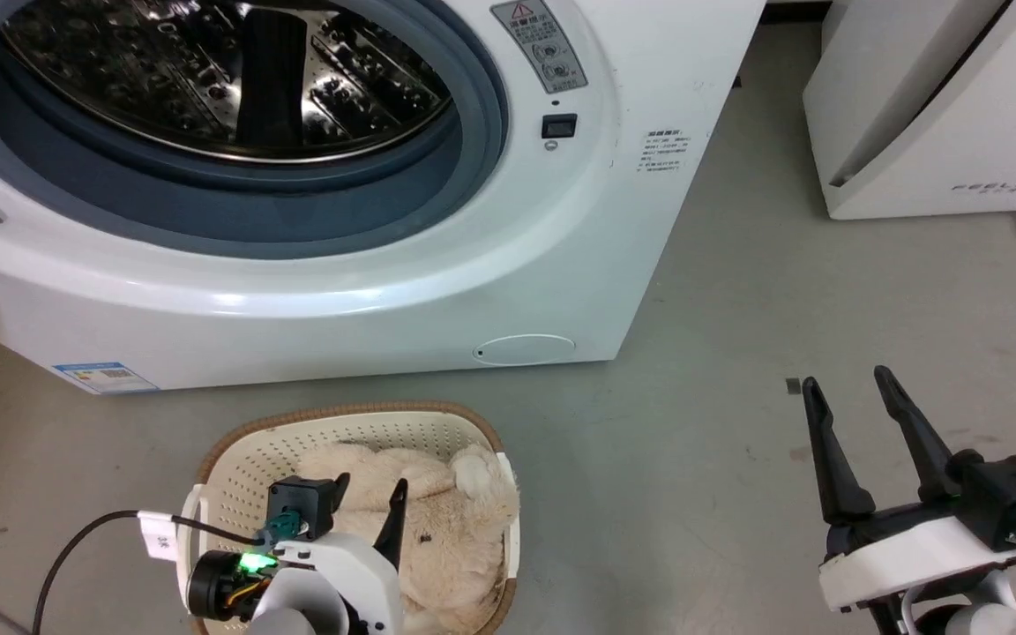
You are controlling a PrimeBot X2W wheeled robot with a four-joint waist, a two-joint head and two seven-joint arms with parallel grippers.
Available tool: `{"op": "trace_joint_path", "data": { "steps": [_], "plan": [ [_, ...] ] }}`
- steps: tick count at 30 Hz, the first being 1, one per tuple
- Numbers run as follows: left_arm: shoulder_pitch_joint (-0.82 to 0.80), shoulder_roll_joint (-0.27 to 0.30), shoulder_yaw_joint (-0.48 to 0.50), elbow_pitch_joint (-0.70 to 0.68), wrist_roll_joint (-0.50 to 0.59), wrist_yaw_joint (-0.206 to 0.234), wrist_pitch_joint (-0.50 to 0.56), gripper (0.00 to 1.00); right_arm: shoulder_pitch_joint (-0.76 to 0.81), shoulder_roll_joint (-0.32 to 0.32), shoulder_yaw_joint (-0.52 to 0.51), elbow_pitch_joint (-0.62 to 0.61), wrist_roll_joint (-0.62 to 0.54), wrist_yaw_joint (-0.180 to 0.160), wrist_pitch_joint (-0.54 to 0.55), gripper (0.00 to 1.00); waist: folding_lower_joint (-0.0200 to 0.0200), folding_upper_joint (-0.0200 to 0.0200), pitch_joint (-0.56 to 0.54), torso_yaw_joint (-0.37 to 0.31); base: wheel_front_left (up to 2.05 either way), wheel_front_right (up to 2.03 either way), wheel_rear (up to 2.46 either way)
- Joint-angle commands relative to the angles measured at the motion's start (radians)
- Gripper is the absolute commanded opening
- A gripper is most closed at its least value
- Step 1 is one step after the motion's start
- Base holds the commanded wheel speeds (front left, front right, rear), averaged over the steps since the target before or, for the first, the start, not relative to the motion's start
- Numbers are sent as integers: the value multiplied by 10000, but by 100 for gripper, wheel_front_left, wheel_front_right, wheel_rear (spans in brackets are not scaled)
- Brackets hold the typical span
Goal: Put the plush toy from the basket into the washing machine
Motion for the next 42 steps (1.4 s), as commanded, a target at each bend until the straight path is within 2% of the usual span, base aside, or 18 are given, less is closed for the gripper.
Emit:
{"op": "trace_joint_path", "data": {
  "steps": [1, 21, 23, 27, 32, 38, 42],
  "plan": [
    [-202, 70, -61, 201, -101, -26, -28, 100, -173, -1, -4, -51, 105, -6, -112, 100, -1, 0, 72, -35, 0, 0, 0],
    [-1701, 642, -1172, 2933, -815, -243, 17, 100, -533, -2, 7, -129, 460, -7, -530, 100, -1, 0, 1442, -328, 0, 0, 0],
    [-1868, 737, -1459, 3181, -679, -259, 97, 100, -574, -2, 4, -145, 488, -7, -572, 100, -1, 0, 1619, -358, 0, 0, 0],
    [-2295, 1050, -2310, 3657, -30, 41, 119, 100, -676, -2, -13, -191, 509, -8, -655, 100, -1, 0, 2005, -406, 0, 0, 0],
    [-2806, 1156, -2749, 4188, 5, -96, -162, 100, -786, -2, -25, -253, 570, -8, -760, 100, -1, 0, 2502, -449, 0, 0, 0],
    [-3387, 1134, -2771, 4851, -578, -312, -228, 100, -901, -2, -46, -326, 669, -8, -885, 100, -1, 0, 3081, -512, 0, 0, 0],
    [-3812, 892, -2408, 5284, -1448, -427, -107, 100, -981, -2, -89, -371, 735, -9, -969, 100, -1, 0, 3495, -520, 0, 0, 0]
  ]
}}
